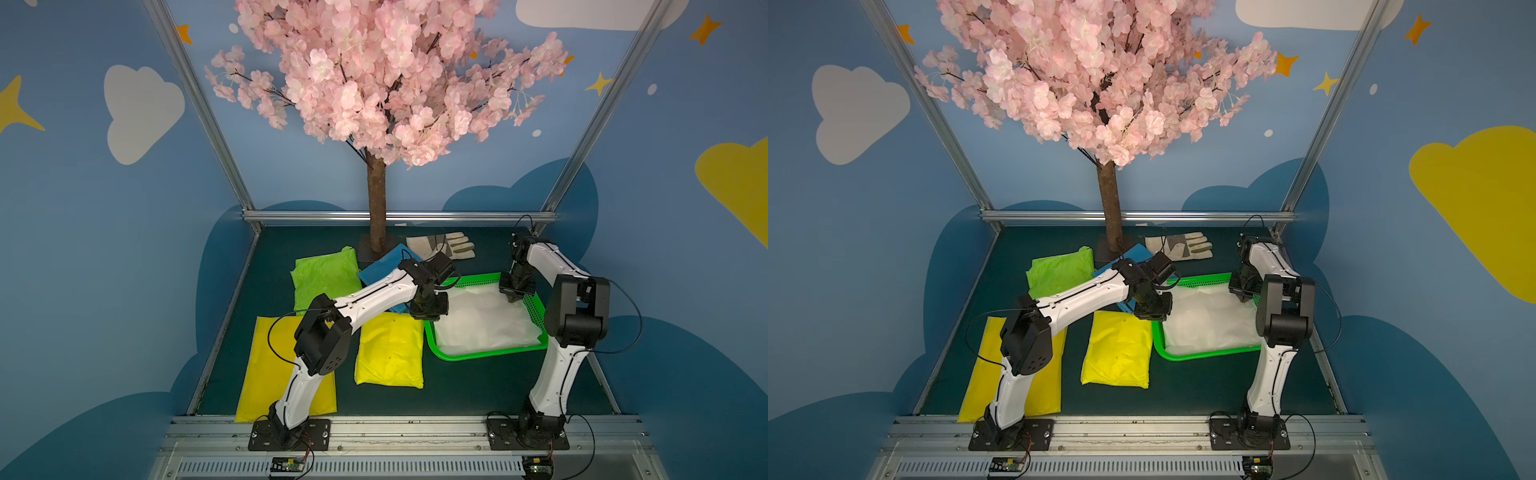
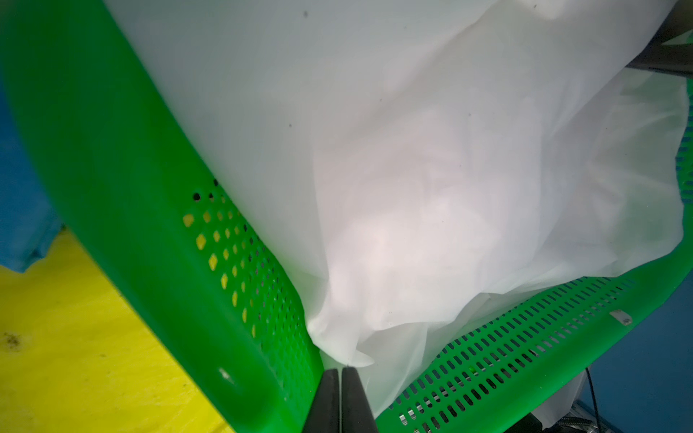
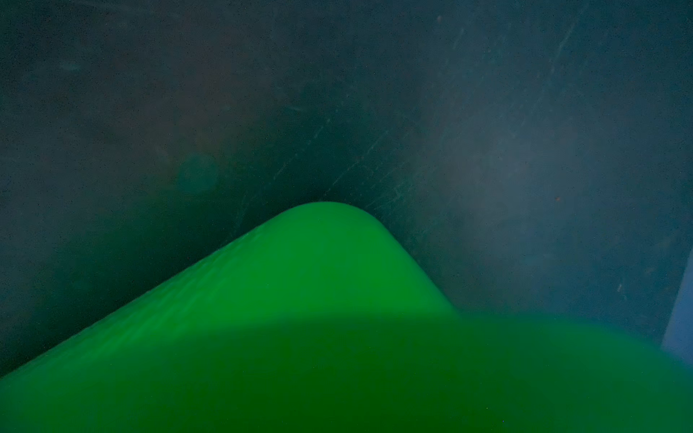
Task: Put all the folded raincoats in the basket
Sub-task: Place the raincoat in the basket.
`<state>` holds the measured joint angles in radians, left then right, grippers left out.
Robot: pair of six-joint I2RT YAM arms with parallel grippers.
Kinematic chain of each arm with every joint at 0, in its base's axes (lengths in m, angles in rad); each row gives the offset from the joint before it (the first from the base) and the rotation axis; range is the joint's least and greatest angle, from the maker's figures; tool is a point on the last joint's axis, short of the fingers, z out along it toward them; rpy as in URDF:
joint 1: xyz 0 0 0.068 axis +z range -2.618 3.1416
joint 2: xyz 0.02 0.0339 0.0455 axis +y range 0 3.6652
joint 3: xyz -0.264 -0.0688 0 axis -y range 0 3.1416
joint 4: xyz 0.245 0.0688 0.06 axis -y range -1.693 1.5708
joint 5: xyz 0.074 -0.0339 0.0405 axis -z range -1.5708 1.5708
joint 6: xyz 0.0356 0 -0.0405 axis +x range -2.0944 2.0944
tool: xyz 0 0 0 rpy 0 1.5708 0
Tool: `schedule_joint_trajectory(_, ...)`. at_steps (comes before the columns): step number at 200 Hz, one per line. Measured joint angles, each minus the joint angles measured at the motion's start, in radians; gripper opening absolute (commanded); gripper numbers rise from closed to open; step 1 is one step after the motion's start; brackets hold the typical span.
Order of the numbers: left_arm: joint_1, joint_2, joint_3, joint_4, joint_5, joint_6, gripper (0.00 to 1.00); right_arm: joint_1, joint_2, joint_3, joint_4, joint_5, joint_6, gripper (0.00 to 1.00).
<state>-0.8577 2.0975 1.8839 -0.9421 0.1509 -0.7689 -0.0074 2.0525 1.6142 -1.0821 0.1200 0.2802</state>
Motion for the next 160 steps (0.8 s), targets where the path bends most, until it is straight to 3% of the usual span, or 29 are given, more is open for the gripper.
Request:
schedule_joint_trajectory(34,0.0,0.0,0.064,-0.026,-0.012,0.015,0.14,0.007,-0.041,-0.033,0.005,-0.008,0.0,0.14)
schedule_joint_trajectory(76,0.0,0.019,0.181,-0.049,-0.017,0.035,0.14,0.015,-0.237,-0.138,-0.024,-0.012,0.003,0.21)
schedule_joint_trajectory(109,0.002,0.14,0.331,-0.061,-0.014,0.056,0.14,0.016,-0.343,-0.213,-0.053,0.017,0.014,0.18)
schedule_joint_trajectory(160,0.005,0.362,0.504,-0.126,-0.032,0.079,0.13,0.016,-0.293,-0.34,-0.051,0.071,0.06,0.17)
